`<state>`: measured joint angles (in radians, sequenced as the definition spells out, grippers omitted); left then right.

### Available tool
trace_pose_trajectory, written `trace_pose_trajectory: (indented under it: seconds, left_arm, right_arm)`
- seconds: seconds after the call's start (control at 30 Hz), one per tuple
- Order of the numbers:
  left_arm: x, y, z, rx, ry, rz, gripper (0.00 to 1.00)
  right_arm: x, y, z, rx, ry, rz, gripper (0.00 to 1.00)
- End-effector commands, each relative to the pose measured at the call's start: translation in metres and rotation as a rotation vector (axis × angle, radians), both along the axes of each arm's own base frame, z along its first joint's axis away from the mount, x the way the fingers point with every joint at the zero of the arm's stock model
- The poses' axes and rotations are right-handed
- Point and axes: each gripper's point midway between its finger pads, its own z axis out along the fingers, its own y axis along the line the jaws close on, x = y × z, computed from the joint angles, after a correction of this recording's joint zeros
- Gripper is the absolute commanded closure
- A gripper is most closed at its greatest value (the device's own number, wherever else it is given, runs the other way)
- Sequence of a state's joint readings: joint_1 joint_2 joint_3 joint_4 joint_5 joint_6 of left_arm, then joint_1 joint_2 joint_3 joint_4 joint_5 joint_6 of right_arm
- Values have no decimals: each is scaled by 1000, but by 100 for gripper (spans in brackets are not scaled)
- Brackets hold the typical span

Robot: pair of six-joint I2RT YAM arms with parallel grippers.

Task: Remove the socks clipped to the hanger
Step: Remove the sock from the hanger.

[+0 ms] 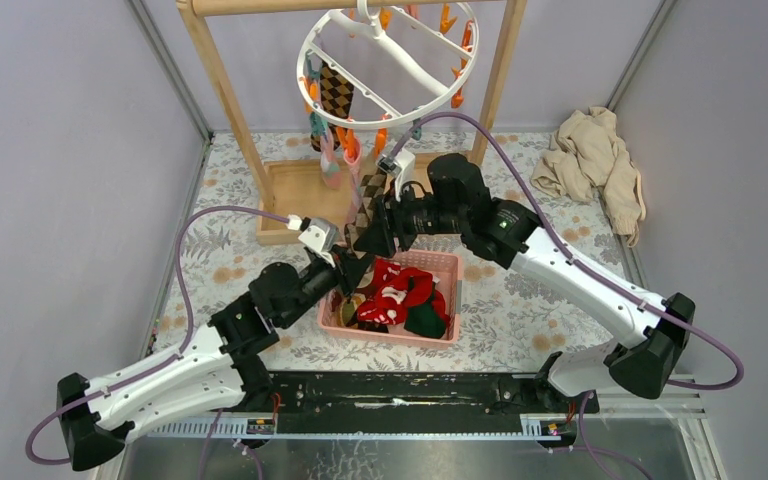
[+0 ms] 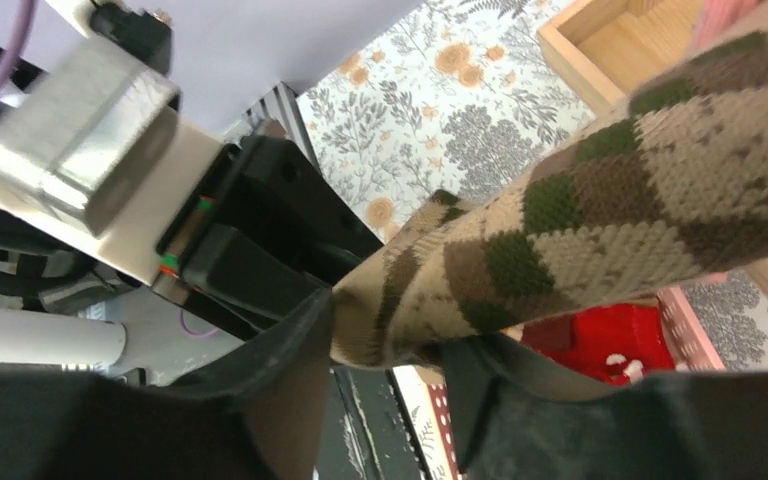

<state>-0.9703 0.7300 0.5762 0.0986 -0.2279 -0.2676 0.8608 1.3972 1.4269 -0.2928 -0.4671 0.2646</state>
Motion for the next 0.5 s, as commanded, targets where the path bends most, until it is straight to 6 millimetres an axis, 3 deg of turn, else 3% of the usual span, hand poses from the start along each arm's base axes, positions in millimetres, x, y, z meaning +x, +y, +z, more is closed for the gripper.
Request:
trace_pose_trajectory:
  seconds: [0.0,0.07,0.17,0.37,0.47]
  left_arm:
    - [-2,4,17,-42,26,21,77]
    - [-3,5,18,-44,35,25,77]
    - [-3,8,20,-39,48,35,78]
    - [-3,12,27,-19,67,53,79]
    - [-4,12,37,-25,70,49,79]
  right_arm:
    - [9,-14,13,25,-67,-70,43]
    - [10,-19,10,11,-69,-94,38]
    - [13,-30,5,-2,-80,-146,18]
    - [17,-56,1,-11,-119,-258,1]
    - [19,-68,-6,-25,-127,-303,0]
